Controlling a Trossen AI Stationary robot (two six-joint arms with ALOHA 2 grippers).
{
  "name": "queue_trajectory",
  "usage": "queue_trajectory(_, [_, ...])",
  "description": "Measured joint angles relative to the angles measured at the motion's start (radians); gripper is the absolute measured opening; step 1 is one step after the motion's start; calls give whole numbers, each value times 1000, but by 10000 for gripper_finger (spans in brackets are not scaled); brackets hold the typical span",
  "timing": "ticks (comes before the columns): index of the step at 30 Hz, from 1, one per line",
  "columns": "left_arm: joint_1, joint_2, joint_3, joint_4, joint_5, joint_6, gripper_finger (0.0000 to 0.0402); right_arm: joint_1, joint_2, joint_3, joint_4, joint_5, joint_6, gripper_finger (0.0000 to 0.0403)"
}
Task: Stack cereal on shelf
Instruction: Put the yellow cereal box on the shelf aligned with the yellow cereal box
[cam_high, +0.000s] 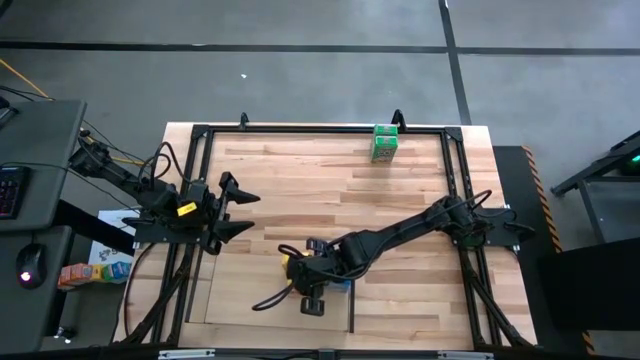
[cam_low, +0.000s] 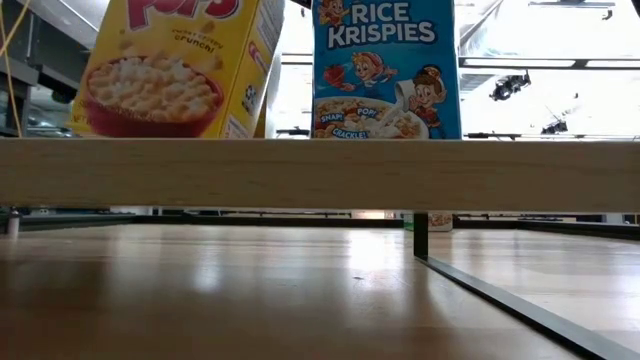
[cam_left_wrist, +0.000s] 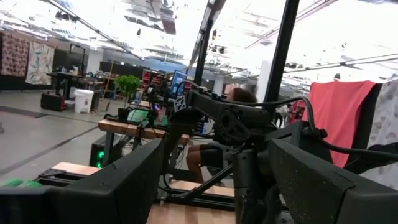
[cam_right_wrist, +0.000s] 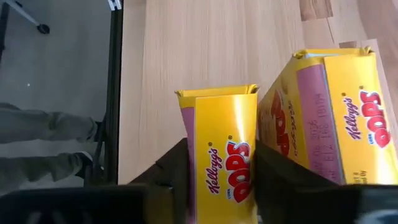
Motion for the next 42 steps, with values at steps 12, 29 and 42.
queue_trajectory(12, [0, 0, 0, 0, 0, 20, 282, -17, 0, 0, 0, -34, -6, 226])
queue_trajectory(29, [0, 0, 0, 0, -2, 20, 282, 10, -137, 5, -81, -151, -118, 208])
queue_trajectory(42, [0, 0, 0, 0, -50, 20, 282, 86, -122, -150, -46, -89, -36, 12])
